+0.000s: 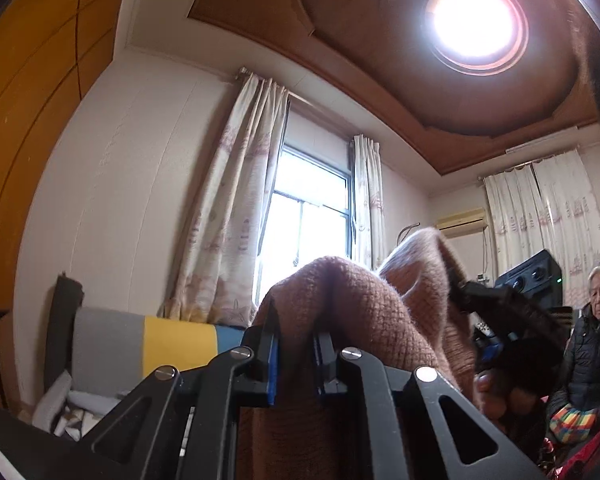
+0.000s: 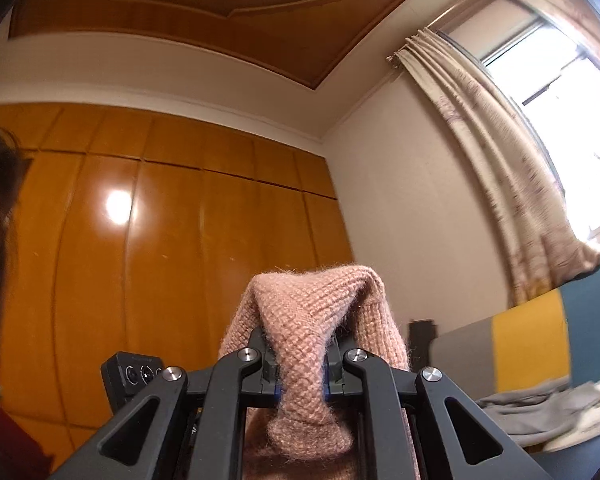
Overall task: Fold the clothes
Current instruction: 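Raise the pink sweater high with both grippers to shake it out, then lower the pink sweater flat onto the table with both grippers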
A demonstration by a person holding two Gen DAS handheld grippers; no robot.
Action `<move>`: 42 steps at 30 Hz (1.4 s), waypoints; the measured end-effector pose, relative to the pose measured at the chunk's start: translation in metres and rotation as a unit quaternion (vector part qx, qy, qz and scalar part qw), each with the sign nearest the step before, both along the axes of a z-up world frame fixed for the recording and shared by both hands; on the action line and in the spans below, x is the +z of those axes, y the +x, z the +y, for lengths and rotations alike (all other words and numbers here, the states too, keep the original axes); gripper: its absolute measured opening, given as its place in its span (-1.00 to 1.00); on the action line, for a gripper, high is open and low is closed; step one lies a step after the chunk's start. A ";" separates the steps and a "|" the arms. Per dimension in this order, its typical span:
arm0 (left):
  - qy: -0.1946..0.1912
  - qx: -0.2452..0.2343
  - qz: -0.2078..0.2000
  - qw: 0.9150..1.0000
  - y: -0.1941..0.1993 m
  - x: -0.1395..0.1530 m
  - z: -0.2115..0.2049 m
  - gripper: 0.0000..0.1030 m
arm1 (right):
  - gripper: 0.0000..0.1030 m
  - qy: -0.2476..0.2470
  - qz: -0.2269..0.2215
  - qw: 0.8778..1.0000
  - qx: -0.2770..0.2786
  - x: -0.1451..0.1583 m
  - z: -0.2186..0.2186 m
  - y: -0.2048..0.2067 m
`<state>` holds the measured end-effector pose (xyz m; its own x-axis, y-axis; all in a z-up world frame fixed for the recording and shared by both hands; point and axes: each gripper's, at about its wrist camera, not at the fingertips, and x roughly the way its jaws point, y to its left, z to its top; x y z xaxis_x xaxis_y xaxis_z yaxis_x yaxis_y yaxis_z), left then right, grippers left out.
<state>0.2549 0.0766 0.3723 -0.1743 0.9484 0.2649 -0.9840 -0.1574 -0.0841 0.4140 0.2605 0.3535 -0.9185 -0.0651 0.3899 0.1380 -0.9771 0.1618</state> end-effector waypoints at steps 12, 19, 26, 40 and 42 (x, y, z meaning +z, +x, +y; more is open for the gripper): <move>-0.196 0.077 -0.065 0.975 -0.094 -0.126 0.124 -0.75 | -0.75 -0.146 -0.183 0.969 -0.084 -0.105 0.099 -0.104; -0.328 0.100 -0.159 0.926 -0.172 -0.249 0.205 -0.75 | -0.75 -0.233 -0.307 0.911 -0.144 -0.217 0.181 -0.172; -0.442 0.143 -0.192 0.865 -0.217 -0.355 0.262 -0.67 | -0.47 -0.252 -0.432 0.840 -0.212 -0.310 0.247 -0.233; -0.370 0.114 -0.261 0.884 -0.213 -0.334 0.202 -0.60 | 0.05 -0.200 -0.457 0.836 -0.230 -0.302 0.222 -0.150; -0.369 0.111 -0.258 0.886 -0.198 -0.328 0.181 -0.58 | 0.07 -0.181 -0.473 0.834 -0.220 -0.303 0.202 -0.136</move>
<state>0.0566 0.2574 0.0443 -0.2946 0.7578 -0.5822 -0.7823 -0.5411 -0.3085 0.2779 0.4629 0.0503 -0.7300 0.3244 -0.6015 -0.5778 -0.7630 0.2897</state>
